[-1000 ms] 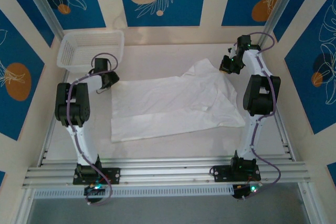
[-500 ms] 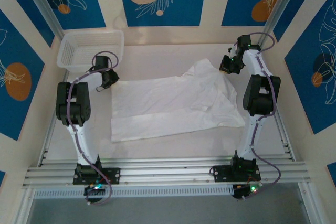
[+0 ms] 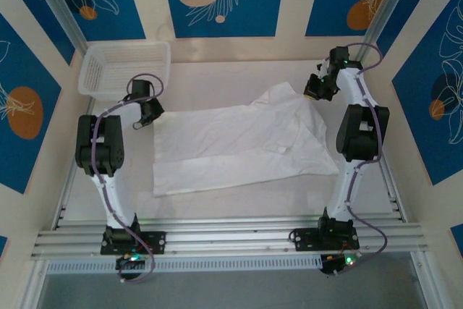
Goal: Fold the inside-out t-shirt
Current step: Fold the T-shirt at the center of the table.
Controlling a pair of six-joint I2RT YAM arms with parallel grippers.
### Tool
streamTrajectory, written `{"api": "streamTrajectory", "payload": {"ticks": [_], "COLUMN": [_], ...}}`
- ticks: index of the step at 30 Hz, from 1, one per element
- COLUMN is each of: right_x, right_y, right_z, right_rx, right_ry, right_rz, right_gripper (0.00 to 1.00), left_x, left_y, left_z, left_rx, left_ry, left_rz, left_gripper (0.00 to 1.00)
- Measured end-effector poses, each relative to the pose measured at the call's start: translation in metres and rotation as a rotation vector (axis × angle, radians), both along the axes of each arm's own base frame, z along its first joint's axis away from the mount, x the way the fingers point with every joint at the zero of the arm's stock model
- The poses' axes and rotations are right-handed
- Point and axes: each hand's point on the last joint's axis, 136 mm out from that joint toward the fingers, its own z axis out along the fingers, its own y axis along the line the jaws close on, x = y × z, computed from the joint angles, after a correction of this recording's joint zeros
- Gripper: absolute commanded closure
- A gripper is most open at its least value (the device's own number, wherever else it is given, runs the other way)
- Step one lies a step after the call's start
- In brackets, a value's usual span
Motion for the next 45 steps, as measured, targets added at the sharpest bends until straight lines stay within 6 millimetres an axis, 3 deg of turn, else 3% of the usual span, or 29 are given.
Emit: {"api": "streamTrajectory", "payload": {"ticks": [4, 10, 20, 28, 32, 35, 40, 45], "right_x": [-0.007, -0.011, -0.008, -0.033, -0.05, -0.06, -0.06, -0.061], "right_y": [-0.017, -0.042, -0.032, -0.053, -0.056, -0.055, -0.062, -0.062], "right_z": [0.011, 0.007, 0.007, -0.029, -0.036, -0.036, -0.031, 0.002], "right_rx": [0.03, 0.067, 0.124, 0.222, 0.233, 0.253, 0.267, 0.262], "right_ry": [-0.019, -0.018, -0.024, 0.06, 0.074, 0.076, 0.062, -0.015], "right_rz": [-0.078, -0.155, -0.16, -0.276, -0.314, -0.333, -0.351, -0.352], "right_gripper": [1.0, 1.0, 1.0, 1.0, 1.0, 1.0, 1.0, 1.0], "left_x": [-0.015, -0.016, -0.023, -0.061, -0.083, -0.103, -0.125, -0.141], "left_y": [0.0, -0.002, -0.012, -0.023, -0.031, -0.035, -0.045, -0.047], "left_z": [0.011, 0.042, 0.073, 0.093, 0.095, 0.092, 0.098, 0.117], "left_rx": [-0.001, -0.023, -0.077, -0.143, -0.191, -0.211, -0.257, -0.26], "left_ry": [-0.003, -0.072, -0.128, -0.151, -0.148, -0.128, -0.118, -0.155], "left_rz": [0.001, 0.009, -0.021, -0.053, -0.076, -0.085, -0.115, -0.129], "left_gripper": [1.0, 1.0, 1.0, 1.0, 1.0, 1.0, 1.0, 1.0]}}
